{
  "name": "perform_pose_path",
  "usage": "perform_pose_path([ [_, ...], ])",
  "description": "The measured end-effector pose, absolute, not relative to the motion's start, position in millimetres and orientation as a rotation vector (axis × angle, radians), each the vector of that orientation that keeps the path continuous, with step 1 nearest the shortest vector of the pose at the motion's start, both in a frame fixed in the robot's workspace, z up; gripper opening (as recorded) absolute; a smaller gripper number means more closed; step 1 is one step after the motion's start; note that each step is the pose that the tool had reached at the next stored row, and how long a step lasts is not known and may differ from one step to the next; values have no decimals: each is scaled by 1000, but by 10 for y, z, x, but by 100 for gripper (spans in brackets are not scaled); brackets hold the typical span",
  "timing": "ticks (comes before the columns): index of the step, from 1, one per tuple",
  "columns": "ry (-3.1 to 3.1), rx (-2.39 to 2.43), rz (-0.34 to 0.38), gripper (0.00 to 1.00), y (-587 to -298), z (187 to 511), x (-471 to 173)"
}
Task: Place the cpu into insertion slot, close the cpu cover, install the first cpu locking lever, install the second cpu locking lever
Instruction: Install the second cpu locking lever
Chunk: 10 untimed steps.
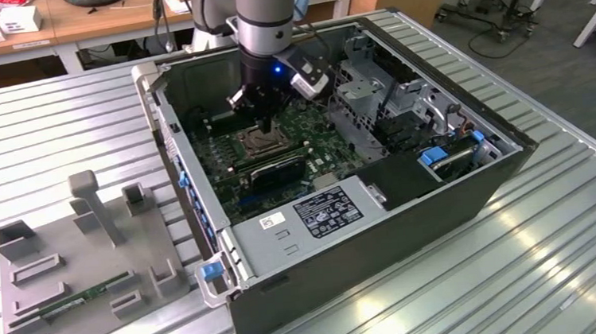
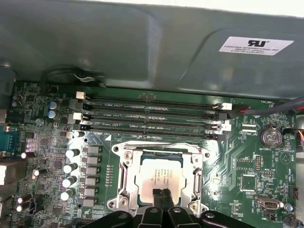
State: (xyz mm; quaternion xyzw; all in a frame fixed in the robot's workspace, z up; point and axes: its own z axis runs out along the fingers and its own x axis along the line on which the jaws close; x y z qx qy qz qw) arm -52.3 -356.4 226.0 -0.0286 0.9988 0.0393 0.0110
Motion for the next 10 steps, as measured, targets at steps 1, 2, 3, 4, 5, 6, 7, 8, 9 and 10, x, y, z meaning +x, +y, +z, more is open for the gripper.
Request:
perform_pose_path([
  [1,3116,-89,123,11,-3564,2266,-523],
  [2,3116,-89,123,11,-3563,2272,-523],
  [3,3116,-89,123,11,-3563,2277,-523],
  [4,3116,-89,123,11,-3563,2282,-523],
  [5,3116,-89,123,11,-3563,2292,-523],
  [6,3116,-89,123,11,-3563,2300,-523],
  [7,3116,-89,123,11,-3564,2310,-523],
  [8,3116,-89,123,11,-3563,2319,-523],
  [9,3116,-89,123,11,-3563,2330,-523],
  [10,3116,-89,123,11,-3563,2339,-523],
])
